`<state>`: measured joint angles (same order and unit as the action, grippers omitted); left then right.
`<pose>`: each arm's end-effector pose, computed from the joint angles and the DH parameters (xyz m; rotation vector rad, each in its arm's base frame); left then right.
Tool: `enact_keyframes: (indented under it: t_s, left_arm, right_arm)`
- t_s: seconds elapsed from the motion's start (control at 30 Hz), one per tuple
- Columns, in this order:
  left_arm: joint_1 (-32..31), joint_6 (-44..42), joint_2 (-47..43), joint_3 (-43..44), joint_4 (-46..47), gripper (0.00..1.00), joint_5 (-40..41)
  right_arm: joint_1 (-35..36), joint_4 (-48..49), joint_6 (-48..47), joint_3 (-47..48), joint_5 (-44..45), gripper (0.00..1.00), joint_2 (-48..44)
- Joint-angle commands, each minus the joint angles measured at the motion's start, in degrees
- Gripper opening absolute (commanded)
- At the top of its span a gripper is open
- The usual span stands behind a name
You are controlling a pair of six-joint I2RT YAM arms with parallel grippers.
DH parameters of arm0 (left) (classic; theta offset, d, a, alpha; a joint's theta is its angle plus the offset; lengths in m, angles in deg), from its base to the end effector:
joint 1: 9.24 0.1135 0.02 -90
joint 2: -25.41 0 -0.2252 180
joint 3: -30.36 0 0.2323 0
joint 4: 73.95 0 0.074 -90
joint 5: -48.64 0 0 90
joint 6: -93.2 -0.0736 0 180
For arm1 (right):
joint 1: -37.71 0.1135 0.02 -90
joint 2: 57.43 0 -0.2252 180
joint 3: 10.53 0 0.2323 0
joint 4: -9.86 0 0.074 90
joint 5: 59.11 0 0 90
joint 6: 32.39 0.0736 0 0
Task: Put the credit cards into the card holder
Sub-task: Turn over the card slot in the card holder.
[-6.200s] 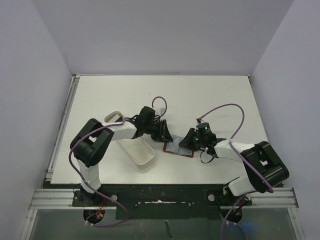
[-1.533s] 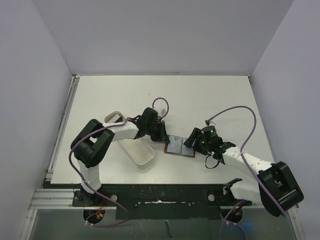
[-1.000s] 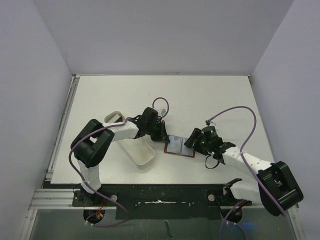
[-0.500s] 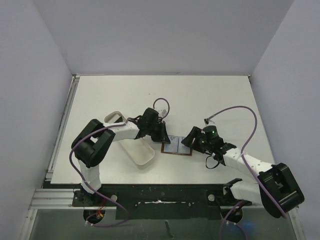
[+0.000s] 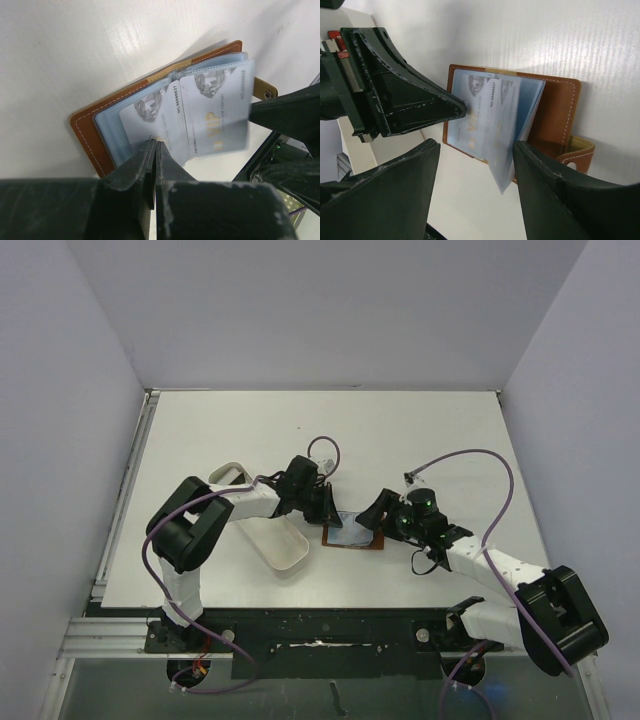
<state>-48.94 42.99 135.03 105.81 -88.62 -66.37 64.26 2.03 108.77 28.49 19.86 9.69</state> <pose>0.2728 -0.2669 0.0892 0.2185 2.6493 -1.0877 0.2225 0.1269 0.1258 0.3885 2.3257 0.9310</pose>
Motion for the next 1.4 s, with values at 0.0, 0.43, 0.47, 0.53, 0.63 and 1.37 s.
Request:
enact_keyframes:
  t_s: [0.0, 0.43, 0.47, 0.53, 0.63, 1.37]
  left_arm:
    - [-0.2, -1.0, 1.3, 1.4, 1.0, 0.00, 0.4]
    - [-0.2, -1.0, 1.3, 1.4, 1.0, 0.00, 0.4]
    - [-0.2, -0.9, 1.2, 1.4, 1.1, 0.00, 0.5]
    - [-0.2, -0.9, 1.2, 1.4, 1.2, 0.00, 0.5]
    - [-0.2, -0.9, 1.1, 1.3, 1.2, 0.00, 0.5]
    - [3.7, 0.9, -6.0, 0.5, 1.3, 0.03, 2.9]
  right_arm:
    - [-0.3, 5.9, -0.9, -0.3, -3.6, 0.61, 0.3]
    - [1.1, 6.1, -2.5, 2.1, -5.9, 0.61, 2.8]
    - [1.2, 5.9, -2.7, 2.4, -6.1, 0.61, 3.0]
    - [1.4, 6.0, -3.0, 2.8, -6.5, 0.61, 3.3]
    - [1.7, 6.3, -3.3, 3.7, -7.1, 0.61, 3.5]
    - [3.8, 4.7, -3.1, 6.5, -4.2, 0.61, 7.3]
